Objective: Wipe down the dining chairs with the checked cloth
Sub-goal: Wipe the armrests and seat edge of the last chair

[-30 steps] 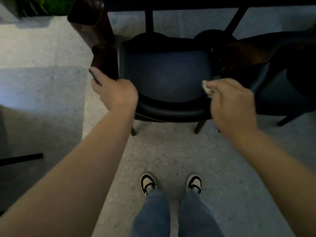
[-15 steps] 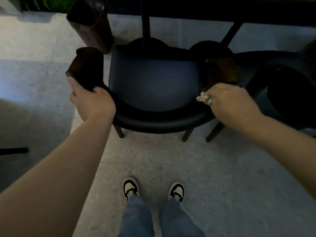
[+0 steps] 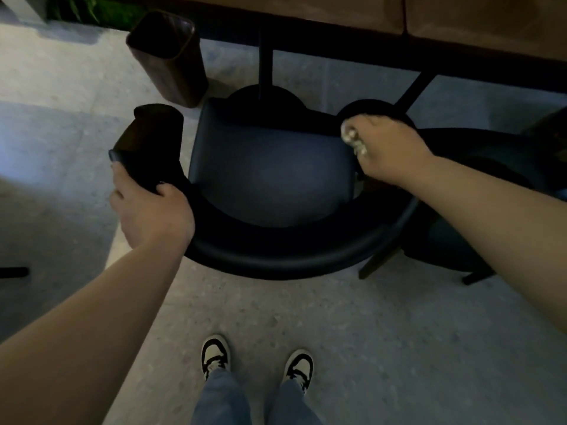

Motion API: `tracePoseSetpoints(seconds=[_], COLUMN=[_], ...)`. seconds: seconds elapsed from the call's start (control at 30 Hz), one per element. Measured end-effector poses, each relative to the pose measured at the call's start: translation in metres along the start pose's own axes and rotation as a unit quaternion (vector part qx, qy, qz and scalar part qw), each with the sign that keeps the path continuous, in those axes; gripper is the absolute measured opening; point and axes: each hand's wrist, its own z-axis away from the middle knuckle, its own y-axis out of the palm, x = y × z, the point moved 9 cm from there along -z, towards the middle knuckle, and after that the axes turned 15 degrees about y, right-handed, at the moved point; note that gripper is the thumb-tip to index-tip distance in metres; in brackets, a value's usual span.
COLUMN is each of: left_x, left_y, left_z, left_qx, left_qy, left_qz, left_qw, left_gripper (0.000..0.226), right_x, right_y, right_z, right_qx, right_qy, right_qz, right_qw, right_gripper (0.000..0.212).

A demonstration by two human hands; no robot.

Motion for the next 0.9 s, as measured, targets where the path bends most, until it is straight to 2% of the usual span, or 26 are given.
tracePoseSetpoints(seconds=[0.03,0.07,0.1,0.13,0.17,0.23,0.3,0.37,0.47,0.6,0.73,0.9], left_x=[0.000,-0.001,-0.002,-0.002,-0.003,-0.005,-0.006,-0.007,-0.004,-0.005,-0.007,-0.008], left_y=[0.001,0.000,0.001,0.001,0.001,-0.001,-0.002,-0.002,-0.002,-0.002,-0.003,-0.003], left_z=[0.000,0.002,0.003,0.003,0.003,0.004,0.004,0.003,0.003,0.003,0.003,0.003], left_qx=[0.002,0.003,0.004,0.004,0.004,0.004,0.003,0.004,0.006,0.008,0.009,0.012], left_qy=[0.003,0.005,0.005,0.004,0.003,0.002,0.001,0.002,-0.002,-0.002,-0.007,-0.006], left_qz=[0.000,0.000,0.000,-0.002,-0.004,-0.009,-0.014,-0.017,-0.016,-0.011,-0.022,-0.021], left_qw=[1.000,1.000,1.000,1.000,1.000,1.000,1.000,1.000,1.000,1.000,1.000,1.000], left_gripper=[0.065,0.065,0.065,0.065,0.065,0.065,0.064,0.065,0.065,0.065,0.065,0.065], right_x=[0.016,0.027,0.032,0.027,0.018,-0.006,-0.008,-0.005,-0.001,-0.002,0.002,0.035], right_y=[-0.010,-0.007,0.006,0.027,0.051,0.088,0.100,0.111,0.124,0.128,0.104,0.050], right_z=[-0.001,0.003,0.004,0.000,-0.001,0.008,0.011,0.007,0.007,0.007,0.014,0.055], right_qx=[-0.079,-0.120,-0.100,-0.034,0.068,0.237,0.293,0.318,0.349,0.366,0.357,0.329], right_qy=[-0.083,-0.152,-0.183,-0.174,-0.126,-0.013,0.037,0.051,0.064,0.064,0.047,-0.004], right_qz=[0.031,0.071,0.119,0.159,0.204,0.264,0.232,0.215,0.209,0.183,0.108,0.043], right_qw=[0.993,0.979,0.971,0.971,0.968,0.935,0.927,0.922,0.911,0.910,0.927,0.943], right_gripper=[0.037,0.033,0.029,0.025,0.025,0.032,0.032,0.032,0.036,0.032,0.016,0.028])
